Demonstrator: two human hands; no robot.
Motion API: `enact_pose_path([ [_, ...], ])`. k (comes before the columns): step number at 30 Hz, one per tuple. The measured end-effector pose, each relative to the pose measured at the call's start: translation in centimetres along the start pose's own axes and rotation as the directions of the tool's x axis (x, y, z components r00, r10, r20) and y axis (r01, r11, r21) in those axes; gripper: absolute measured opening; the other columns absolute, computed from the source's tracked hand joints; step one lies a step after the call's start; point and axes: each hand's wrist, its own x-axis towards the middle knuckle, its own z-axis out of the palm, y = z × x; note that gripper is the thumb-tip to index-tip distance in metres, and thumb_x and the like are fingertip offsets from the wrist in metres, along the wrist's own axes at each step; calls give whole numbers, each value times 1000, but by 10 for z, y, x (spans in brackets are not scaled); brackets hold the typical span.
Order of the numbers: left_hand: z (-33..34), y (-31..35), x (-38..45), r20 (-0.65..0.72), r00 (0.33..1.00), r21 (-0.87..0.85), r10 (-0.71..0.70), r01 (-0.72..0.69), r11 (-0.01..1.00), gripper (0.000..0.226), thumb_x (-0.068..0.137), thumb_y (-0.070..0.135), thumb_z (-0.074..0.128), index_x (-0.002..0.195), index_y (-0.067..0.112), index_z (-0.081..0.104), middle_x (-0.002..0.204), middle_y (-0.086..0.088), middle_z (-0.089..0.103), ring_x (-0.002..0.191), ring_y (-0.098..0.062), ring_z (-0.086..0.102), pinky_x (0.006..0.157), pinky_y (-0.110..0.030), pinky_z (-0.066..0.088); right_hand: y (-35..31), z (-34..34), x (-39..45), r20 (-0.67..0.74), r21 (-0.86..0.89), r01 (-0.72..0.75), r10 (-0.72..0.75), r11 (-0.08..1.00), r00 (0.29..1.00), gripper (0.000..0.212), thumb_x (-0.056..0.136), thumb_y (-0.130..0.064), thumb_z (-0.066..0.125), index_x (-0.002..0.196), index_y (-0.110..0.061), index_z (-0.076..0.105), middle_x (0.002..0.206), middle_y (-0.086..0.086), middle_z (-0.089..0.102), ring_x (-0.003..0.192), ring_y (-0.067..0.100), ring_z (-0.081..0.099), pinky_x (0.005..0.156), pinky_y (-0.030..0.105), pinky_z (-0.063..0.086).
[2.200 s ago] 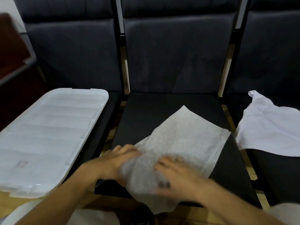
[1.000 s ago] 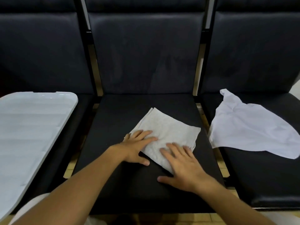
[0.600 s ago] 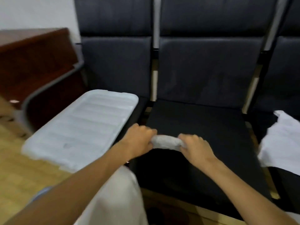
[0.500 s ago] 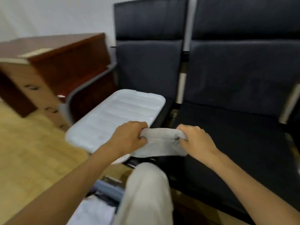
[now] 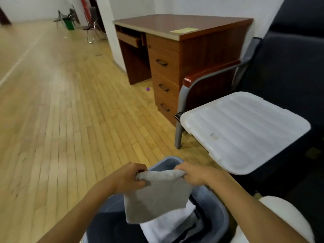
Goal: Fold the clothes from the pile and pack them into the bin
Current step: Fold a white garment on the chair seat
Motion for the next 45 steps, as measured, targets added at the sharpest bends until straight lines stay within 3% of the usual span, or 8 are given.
enact_pose_path([
  [5, 19, -34, -4, -54, 997, -64, -59, 56, 996, 16, 80, 43, 65, 88, 28, 64, 79, 11, 67, 71, -8, 61, 67, -32, 53, -9, 25, 29, -118, 30, -1, 4, 1000, 993, 50, 95, -10, 43, 66, -51, 50, 73, -16, 46, 71, 10, 44, 65, 37, 44],
  [8, 47, -43, -9, -29, 999, -17, -47, 46, 999, 15, 80, 40, 64, 94, 34, 60, 90, 16, 64, 79, -4, 58, 70, -26, 51, -2, 38, 31, -115, -116, 11, -24, 993, 993, 63, 94, -2, 43, 110, -61, 55, 115, -15, 60, 106, 20, 57, 91, 49, 51],
  [14, 98, -46, -3, 331, 944, 11, 4, -8, 1000, 83, 77, 73, 61, 143, 59, 14, 149, 25, 26, 138, -7, 32, 112, -31, 34, 32, 69, 9, 146, -344, -127, 187, 930, 972, 73, 98, -7, 52, 157, -27, 15, 164, 2, 8, 152, 28, 8, 120, 52, 20],
  [22, 81, 96, 82, -24, 959, -145, 281, -281, 949, 36, 91, 55, 40, 101, 28, 60, 95, 11, 64, 81, -8, 60, 73, -34, 51, 50, 18, -64, -304, 19, -79, 81, 997, 949, 32, 101, -26, 46, 131, -17, 52, 135, 5, 53, 123, 23, 52, 91, 23, 38],
  [33, 161, 429, 130, 17, 664, -62, 747, -745, 664, 12, 98, 23, 54, 93, 31, 63, 77, 18, 58, 72, -1, 58, 67, -23, 47, 207, 35, -362, -815, 244, -504, 457, 829, 357, 18, 101, -33, 49, 116, -30, 58, 107, -12, 66, 97, 9, 62, 79, 31, 51],
  [36, 218, 514, 129, 222, 521, -59, 824, -837, 545, 14, 97, 27, 55, 95, 39, 61, 76, 18, 59, 72, -2, 60, 67, -23, 50, 274, 119, -480, -767, 474, -717, 640, 511, -51, 21, 91, -31, 65, 111, -23, 63, 104, -3, 67, 100, 22, 64, 80, 38, 51],
  [39, 254, 566, 126, 384, 468, -68, 796, -845, 530, 12, 98, 30, 55, 97, 40, 61, 79, 14, 62, 73, 1, 61, 64, -23, 52, 310, 196, -577, -355, 804, -587, 866, 91, -352, 53, 86, -40, 71, 132, -19, 54, 129, 9, 56, 120, 32, 52, 93, 43, 48],
  [45, 305, 598, 130, 522, 447, -2, 726, -851, 525, 15, 98, 28, 55, 90, 39, 62, 78, 10, 65, 73, -1, 63, 74, -31, 57, 341, 271, -605, -186, 754, -653, 929, -73, -319, 80, 83, -73, 53, 150, -38, 26, 147, -5, 34, 135, 23, 34, 106, 45, 38],
])
